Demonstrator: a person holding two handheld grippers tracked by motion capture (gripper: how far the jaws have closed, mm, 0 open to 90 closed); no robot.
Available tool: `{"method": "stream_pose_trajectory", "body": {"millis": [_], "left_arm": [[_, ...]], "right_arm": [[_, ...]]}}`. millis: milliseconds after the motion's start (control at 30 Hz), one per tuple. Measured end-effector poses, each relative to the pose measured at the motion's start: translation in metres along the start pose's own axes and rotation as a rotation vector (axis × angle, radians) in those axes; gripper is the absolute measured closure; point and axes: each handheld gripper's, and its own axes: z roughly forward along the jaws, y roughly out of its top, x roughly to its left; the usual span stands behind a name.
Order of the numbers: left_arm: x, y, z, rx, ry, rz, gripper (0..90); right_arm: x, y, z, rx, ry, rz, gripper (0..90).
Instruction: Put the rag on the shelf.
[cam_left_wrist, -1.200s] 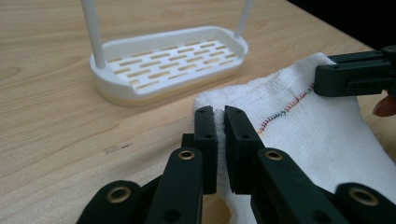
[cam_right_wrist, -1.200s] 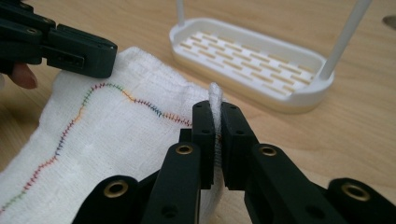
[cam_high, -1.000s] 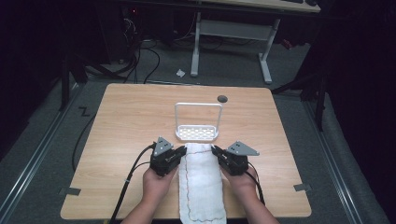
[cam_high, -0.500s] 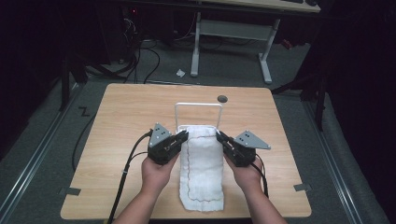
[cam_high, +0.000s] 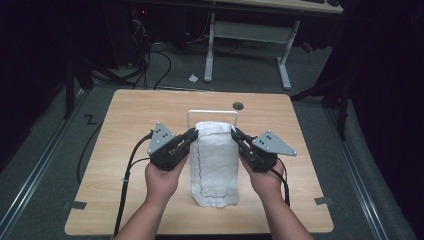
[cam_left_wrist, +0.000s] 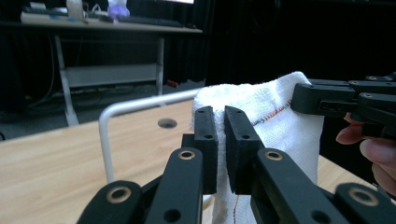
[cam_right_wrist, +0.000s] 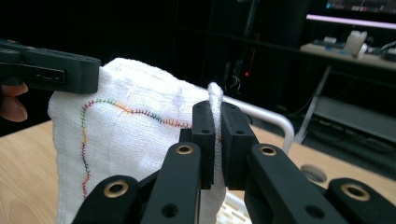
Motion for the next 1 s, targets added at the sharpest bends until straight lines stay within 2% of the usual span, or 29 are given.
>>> {"method": "stream_pose_trajectory", "body": {"millis": [100, 233, 367, 433, 500, 567, 667, 867, 967, 1000], "left_arm": [[0.0, 0.01, -0.004, -0.025, -0.006, 0.002, 84.2], [0.001, 0.02, -0.007, -0.045, -0.005, 0.027, 84.2], [0.003, 0.029, -0.006, -0.041, -0.007, 0.046, 84.3], [0.005, 0.034, -0.005, -0.043, -0.02, 0.04, 84.3], [0.004, 0.04, -0.004, -0.038, -0.025, 0.055, 84.3], [0.005, 0.046, -0.001, -0.03, -0.028, 0.07, 84.3], [0.007, 0.054, 0.004, -0.027, -0.026, 0.086, 84.3], [0.016, 0.065, 0.023, -0.012, -0.009, 0.078, 84.3], [0.02, 0.067, 0.031, -0.008, 0.012, 0.086, 84.3], [0.022, 0.069, 0.035, -0.008, 0.026, 0.104, 84.3]], "right_arm": [[0.001, 0.009, -0.003, -0.022, 0.003, -0.004, 86.0], [0.001, 0.02, -0.005, -0.047, 0.007, -0.018, 86.0], [0.0, 0.03, -0.004, -0.054, 0.005, -0.029, 86.0], [-0.001, 0.035, -0.003, -0.056, -0.001, -0.041, 86.0], [-0.004, 0.04, -0.002, -0.058, -0.001, -0.036, 86.0], [-0.007, 0.044, -0.001, -0.065, 0.003, -0.017, 86.0], [-0.013, 0.05, 0.002, -0.068, -0.006, -0.015, 86.0], [-0.022, 0.055, 0.011, -0.064, -0.031, -0.012, 86.1], [-0.027, 0.057, 0.018, -0.056, -0.039, -0.006, 86.2], [-0.028, 0.058, 0.02, -0.057, -0.041, -0.002, 86.2]]}}
